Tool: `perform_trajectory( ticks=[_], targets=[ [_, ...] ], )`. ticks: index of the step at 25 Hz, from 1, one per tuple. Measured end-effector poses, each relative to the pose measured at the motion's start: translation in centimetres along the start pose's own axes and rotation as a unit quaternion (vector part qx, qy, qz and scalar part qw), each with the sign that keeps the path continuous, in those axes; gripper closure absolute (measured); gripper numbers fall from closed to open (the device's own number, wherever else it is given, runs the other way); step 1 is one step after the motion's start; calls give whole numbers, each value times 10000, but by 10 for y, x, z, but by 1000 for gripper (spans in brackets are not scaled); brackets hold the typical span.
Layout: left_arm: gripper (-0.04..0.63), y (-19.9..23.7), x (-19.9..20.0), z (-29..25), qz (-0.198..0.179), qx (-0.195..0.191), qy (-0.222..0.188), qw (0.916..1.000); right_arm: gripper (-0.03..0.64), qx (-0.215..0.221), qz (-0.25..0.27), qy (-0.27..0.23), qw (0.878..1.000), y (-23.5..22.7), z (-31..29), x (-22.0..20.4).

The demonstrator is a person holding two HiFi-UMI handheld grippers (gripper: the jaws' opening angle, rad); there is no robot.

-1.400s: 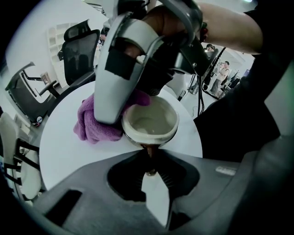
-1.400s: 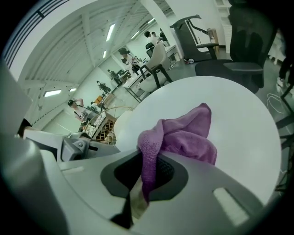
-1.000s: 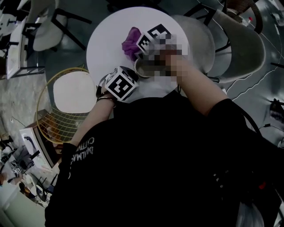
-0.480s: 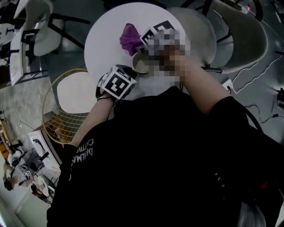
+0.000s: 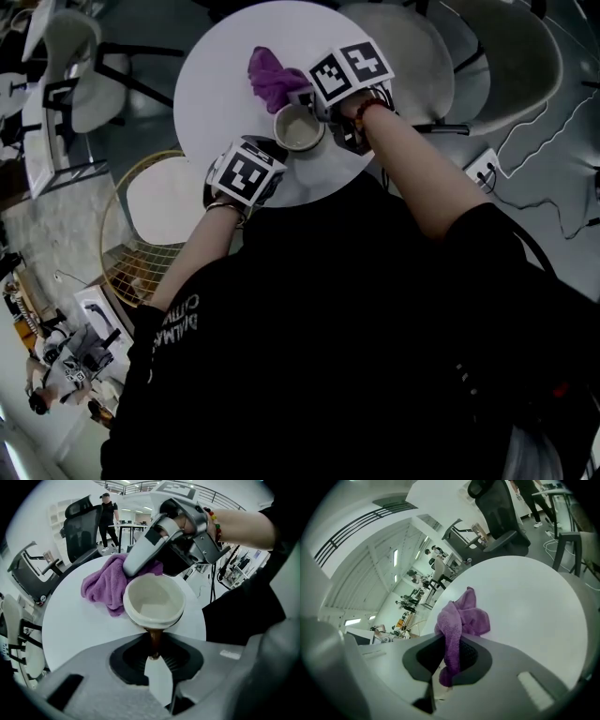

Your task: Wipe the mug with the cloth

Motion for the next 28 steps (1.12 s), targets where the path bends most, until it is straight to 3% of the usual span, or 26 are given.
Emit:
perform_trajectory(
  ticks=[6, 13, 28],
  targets=[
    [534, 1, 0, 0, -15, -34, 62, 10000, 584, 84, -451, -485, 9978, -5, 7, -11],
    [532, 0, -1, -1, 99, -22, 5, 9999, 584, 236, -1249, -1214, 9844, -16, 18, -35],
    [537, -7, -6, -1, 299, 155, -183, 9993, 584, -298, -1552, -1891, 9692, -12, 21, -56]
  ],
)
Point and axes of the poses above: the fingertips, and each gripper's own axes: z backward along the fingers, y to its left, x out of its top, the point moved 10 cm from there along z, backward along the fingers, and after that the axes turned 9 degrees about z, right-handed, at the moved point
